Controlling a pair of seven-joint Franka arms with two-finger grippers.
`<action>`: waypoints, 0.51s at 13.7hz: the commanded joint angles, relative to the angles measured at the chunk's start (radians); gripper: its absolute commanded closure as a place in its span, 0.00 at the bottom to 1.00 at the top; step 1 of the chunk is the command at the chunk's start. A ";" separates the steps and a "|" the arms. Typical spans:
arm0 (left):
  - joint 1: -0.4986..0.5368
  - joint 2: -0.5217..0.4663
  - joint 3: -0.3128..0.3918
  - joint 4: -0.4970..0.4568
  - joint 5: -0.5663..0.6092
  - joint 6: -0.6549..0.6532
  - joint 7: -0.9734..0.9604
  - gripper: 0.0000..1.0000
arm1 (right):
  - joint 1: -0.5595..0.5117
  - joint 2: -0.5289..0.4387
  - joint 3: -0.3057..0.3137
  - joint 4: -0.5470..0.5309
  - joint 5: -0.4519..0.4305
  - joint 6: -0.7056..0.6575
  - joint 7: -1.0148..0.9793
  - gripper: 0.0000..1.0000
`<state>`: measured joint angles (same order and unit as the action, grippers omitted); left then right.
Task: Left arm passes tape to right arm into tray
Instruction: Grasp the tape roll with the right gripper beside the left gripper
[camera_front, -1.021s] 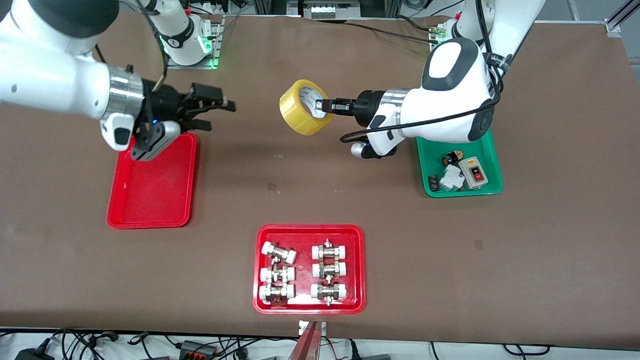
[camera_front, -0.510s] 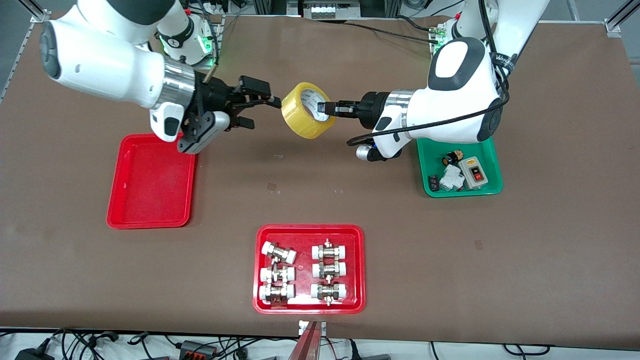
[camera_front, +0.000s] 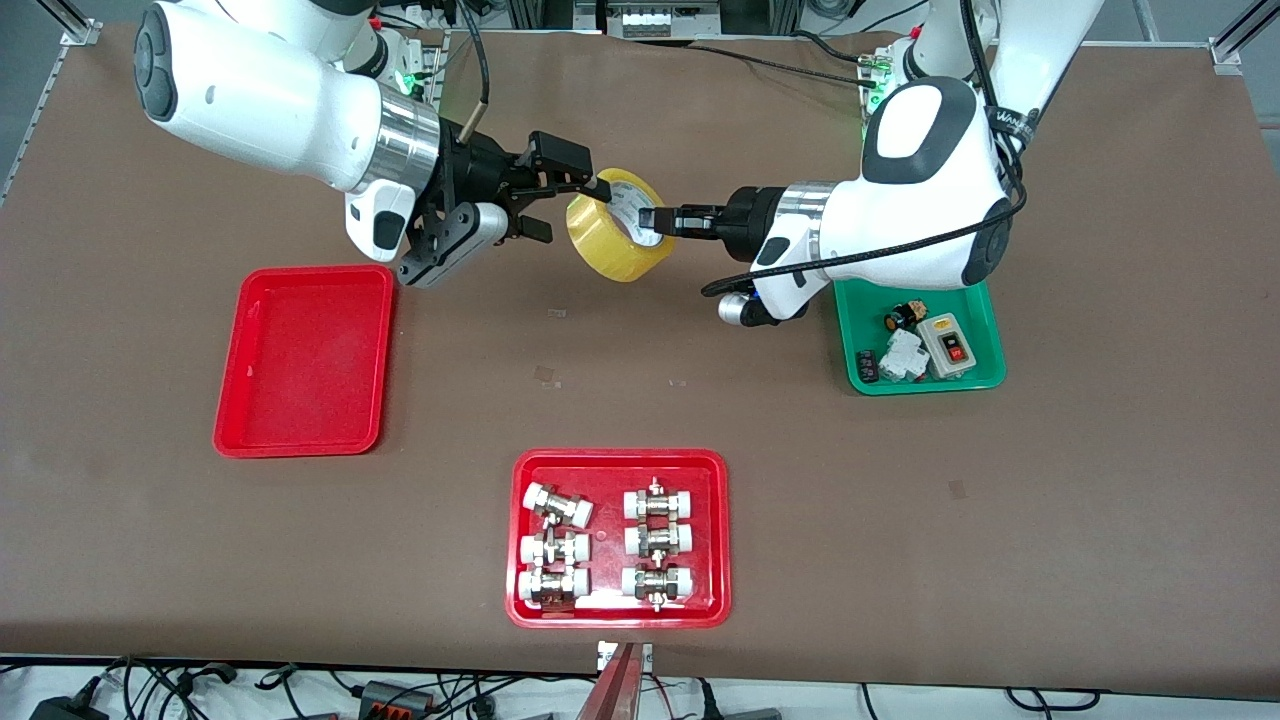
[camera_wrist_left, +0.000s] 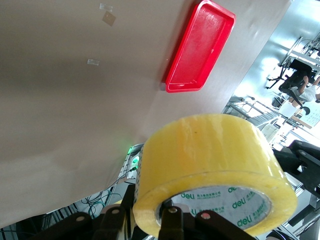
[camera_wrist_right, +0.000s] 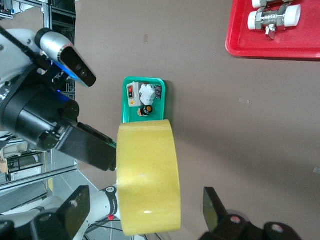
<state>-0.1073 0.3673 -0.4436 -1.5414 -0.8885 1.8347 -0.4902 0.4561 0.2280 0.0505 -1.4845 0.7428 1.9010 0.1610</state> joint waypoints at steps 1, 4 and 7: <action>0.003 -0.004 -0.001 0.018 -0.023 -0.012 -0.010 1.00 | 0.019 0.027 -0.011 0.027 0.009 0.003 0.005 0.00; 0.003 -0.004 -0.001 0.018 -0.021 -0.014 -0.008 1.00 | 0.026 0.033 -0.011 0.029 0.010 0.010 0.006 0.00; 0.005 -0.004 -0.001 0.020 -0.021 -0.014 -0.008 1.00 | 0.036 0.036 -0.011 0.029 0.013 0.035 0.012 0.00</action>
<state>-0.1073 0.3674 -0.4436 -1.5414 -0.8885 1.8344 -0.4903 0.4725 0.2499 0.0501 -1.4831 0.7428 1.9239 0.1609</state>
